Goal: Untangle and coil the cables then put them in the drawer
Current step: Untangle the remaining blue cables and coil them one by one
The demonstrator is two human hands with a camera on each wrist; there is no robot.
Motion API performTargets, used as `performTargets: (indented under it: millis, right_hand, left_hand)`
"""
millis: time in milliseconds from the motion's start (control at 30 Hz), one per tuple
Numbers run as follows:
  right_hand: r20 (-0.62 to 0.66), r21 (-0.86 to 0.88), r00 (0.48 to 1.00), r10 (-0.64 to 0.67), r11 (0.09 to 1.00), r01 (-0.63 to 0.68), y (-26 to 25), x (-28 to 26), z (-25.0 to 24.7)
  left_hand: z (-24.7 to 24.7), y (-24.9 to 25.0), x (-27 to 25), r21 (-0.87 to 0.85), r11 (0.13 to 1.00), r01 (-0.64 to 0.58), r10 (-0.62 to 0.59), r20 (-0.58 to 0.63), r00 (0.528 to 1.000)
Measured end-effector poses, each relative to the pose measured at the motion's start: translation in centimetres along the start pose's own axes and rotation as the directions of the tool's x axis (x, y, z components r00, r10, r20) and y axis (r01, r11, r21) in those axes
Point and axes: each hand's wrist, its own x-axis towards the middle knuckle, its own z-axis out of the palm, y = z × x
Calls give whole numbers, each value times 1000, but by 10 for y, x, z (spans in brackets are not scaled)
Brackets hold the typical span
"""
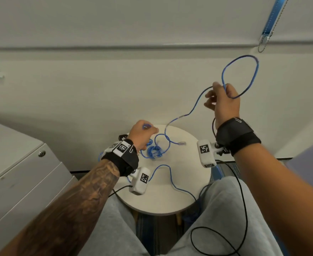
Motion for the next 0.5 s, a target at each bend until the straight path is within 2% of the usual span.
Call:
performTargets:
  millis: [33, 100, 167, 233, 267, 333, 400, 433, 500]
  right_hand:
    - [12, 30, 1000, -5, 1000, 5, -3, 1, 1]
    - [53, 118, 999, 10, 993, -16, -8, 0, 4]
    - [86, 257, 993, 77, 962, -96, -13, 0, 9]
    - [113, 431, 974, 198, 873, -227, -17, 4, 9]
    - [118, 462, 962, 246, 844, -272, -18, 6, 7]
    - [113, 315, 962, 247, 910, -271, -15, 10, 1]
    - [177, -12, 966, 189, 982, -190, -5, 10, -5]
    - [245, -156, 950, 193, 975, -157, 1, 6, -8]
    - [372, -319, 893, 255, 938, -135, 10, -3, -9]
  left_hand:
    - [4, -6, -1, 68, 998, 3, -5, 23, 1000]
    - [12, -13, -4, 130, 991, -29, 9, 148, 989]
    - [19, -20, -6, 163, 983, -82, 36, 270, 962]
    - [21, -23, -6, 186, 978, -99, 42, 285, 958]
    - [21, -23, -5, 140, 988, -62, 22, 267, 963]
    - [17, -23, -2, -60, 997, 51, -36, 223, 974]
    - [9, -22, 2, -262, 960, 102, -59, 169, 984]
    - [6, -21, 3, -316, 943, 103, -60, 146, 987]
    - [5, -19, 5, -349, 931, 106, -62, 137, 989]
